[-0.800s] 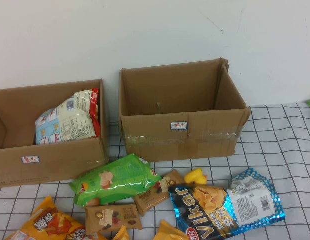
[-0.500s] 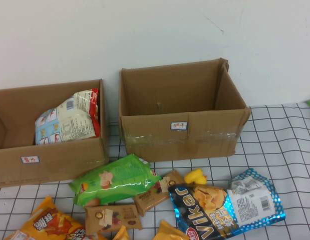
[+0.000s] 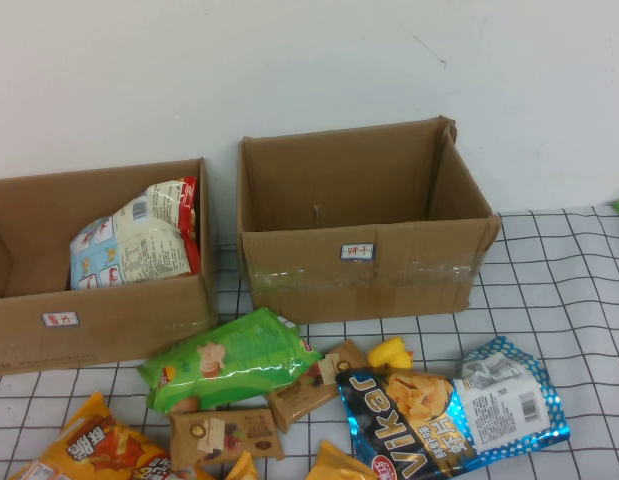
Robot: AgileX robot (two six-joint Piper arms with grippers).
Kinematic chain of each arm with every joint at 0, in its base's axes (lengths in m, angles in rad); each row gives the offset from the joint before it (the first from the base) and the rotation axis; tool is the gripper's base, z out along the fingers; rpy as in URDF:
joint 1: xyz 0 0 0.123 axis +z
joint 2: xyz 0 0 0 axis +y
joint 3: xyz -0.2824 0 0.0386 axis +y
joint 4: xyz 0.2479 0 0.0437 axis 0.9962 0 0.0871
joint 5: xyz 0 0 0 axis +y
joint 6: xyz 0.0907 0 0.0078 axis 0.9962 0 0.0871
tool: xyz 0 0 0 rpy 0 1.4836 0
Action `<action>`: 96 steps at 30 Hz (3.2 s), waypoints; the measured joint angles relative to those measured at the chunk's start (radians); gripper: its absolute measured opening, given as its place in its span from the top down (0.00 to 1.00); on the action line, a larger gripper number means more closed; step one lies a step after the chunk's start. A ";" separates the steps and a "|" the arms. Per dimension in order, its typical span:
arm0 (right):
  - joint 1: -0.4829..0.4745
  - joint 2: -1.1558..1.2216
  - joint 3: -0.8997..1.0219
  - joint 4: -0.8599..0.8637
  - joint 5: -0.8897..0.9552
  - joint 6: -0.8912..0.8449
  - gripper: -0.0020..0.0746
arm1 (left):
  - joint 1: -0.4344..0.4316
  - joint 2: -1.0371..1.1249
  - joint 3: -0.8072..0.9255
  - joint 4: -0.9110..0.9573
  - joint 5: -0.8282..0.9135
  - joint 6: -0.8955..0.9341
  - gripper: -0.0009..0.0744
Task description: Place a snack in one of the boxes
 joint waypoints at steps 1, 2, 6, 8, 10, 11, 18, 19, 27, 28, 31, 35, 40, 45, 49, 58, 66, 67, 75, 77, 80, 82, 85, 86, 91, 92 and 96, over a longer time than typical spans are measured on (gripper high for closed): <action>0.000 0.000 0.000 0.000 0.000 0.000 0.98 | 0.000 0.000 0.000 0.000 0.000 0.000 0.99; 0.000 0.000 0.000 0.000 0.000 0.000 0.98 | 0.000 0.000 0.000 0.000 0.000 0.000 0.99; 0.000 0.000 0.000 0.000 0.000 0.000 0.98 | 0.000 0.000 0.000 0.000 0.000 0.000 0.99; 0.000 0.000 0.000 0.000 0.000 0.000 0.98 | 0.000 0.000 0.000 0.000 0.000 0.000 0.99; 0.000 0.000 0.000 0.000 0.000 0.000 0.98 | 0.000 0.000 0.000 0.007 0.000 0.000 0.99; 0.000 0.000 0.000 0.000 0.000 0.000 0.98 | 0.000 0.000 0.000 0.022 0.000 0.000 0.99; 0.000 0.000 0.000 0.000 0.000 0.000 0.98 | 0.000 0.000 0.002 -0.161 -0.041 -0.129 0.99; 0.000 0.000 0.000 0.000 0.000 0.000 0.98 | 0.000 0.000 0.002 -0.292 -0.056 -0.196 0.99; 0.000 0.000 0.000 0.000 0.000 0.000 0.98 | 0.000 0.000 0.002 -0.785 -0.148 -0.315 0.99; 0.000 0.000 0.000 0.000 0.000 0.000 0.98 | 0.000 0.000 0.002 -0.796 -0.164 -0.315 0.99; 0.000 0.000 0.000 0.000 0.000 0.000 0.98 | 0.000 0.000 -0.006 -0.793 -0.138 -0.224 0.99; 0.000 0.000 0.000 0.000 0.000 0.000 0.98 | 0.000 0.009 -0.136 -0.711 0.090 0.022 0.99; 0.000 0.000 0.000 0.000 0.000 0.000 0.98 | 0.000 0.154 -0.340 -0.647 0.354 0.300 0.99; 0.000 0.000 0.000 0.000 0.000 0.000 0.98 | -0.030 0.322 -0.506 -0.601 0.532 0.549 0.99; 0.000 0.000 0.000 0.000 0.000 0.000 0.98 | -0.100 0.451 -0.593 -0.504 0.590 0.604 0.99; 0.000 0.000 0.000 0.000 0.000 0.000 0.98 | -0.405 0.746 -0.670 -0.185 0.659 0.558 0.70; 0.000 0.000 0.000 0.000 0.000 0.000 0.98 | -0.677 1.069 -0.754 0.077 0.679 0.265 0.32; 0.000 0.000 0.000 0.000 0.000 0.000 0.98 | -0.704 1.114 -0.768 0.107 0.679 0.217 0.29; 0.000 0.000 0.000 0.000 0.000 0.000 0.98 | -0.777 1.443 -0.854 0.133 0.651 0.083 0.23; 0.002 0.000 0.000 0.000 0.000 0.000 0.98 | -0.779 1.514 -0.865 0.137 0.644 0.075 0.23; 0.002 0.000 0.000 0.000 0.000 0.000 0.98 | -0.779 1.596 -0.874 0.163 0.637 0.038 0.23; 0.002 0.000 0.000 0.000 0.000 0.000 0.98 | -0.779 1.633 -0.880 0.192 0.635 0.005 0.23; 0.002 0.000 0.000 0.000 0.000 0.000 0.98 | -0.779 1.677 -0.882 0.264 0.627 -0.067 0.23; 0.002 0.000 0.000 0.000 0.000 0.000 0.98 | -0.779 1.690 -0.882 0.288 0.623 -0.090 0.23; 0.002 0.000 0.000 0.000 0.000 0.000 0.98 | -0.736 1.740 -0.882 0.316 0.580 -0.130 0.23; 0.002 0.000 0.000 0.000 0.000 0.000 0.98 | -0.724 1.745 -0.882 0.314 0.567 -0.134 0.23; 0.002 0.000 0.000 0.000 0.000 0.000 0.98 | -0.693 1.754 -0.882 0.306 0.515 -0.141 0.23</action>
